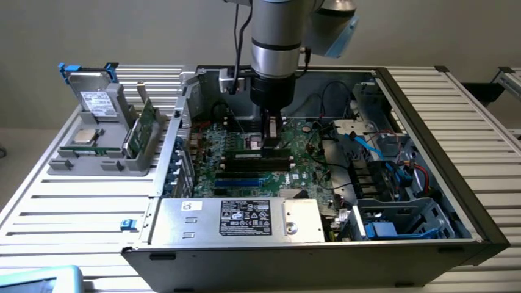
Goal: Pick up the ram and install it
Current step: 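Insert the ram into the slot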
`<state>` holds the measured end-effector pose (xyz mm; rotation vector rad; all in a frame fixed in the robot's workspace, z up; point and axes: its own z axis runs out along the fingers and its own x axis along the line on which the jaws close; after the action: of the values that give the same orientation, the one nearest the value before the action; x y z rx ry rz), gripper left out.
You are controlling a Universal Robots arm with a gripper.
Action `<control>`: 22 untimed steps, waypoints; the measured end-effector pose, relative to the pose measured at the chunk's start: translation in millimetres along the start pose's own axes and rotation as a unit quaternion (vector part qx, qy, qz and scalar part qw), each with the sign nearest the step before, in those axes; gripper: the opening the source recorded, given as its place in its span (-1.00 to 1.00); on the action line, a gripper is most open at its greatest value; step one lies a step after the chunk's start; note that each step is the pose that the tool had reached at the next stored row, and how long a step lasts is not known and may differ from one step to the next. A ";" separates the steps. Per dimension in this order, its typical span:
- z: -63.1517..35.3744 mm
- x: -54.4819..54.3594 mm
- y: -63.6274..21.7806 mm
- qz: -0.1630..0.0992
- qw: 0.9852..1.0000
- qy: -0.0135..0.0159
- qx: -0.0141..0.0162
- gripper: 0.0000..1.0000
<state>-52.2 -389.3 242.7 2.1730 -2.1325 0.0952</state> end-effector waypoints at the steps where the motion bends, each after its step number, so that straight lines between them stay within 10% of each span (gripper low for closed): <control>1: 0.1 1.0 0.0 0.000 1.000 0.000 0.000 -0.72; 22: 8.2 2.5 1.3 0.009 1.000 0.000 0.003 -0.72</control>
<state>-53.6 -392.7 234.9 2.1575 -2.1553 0.1030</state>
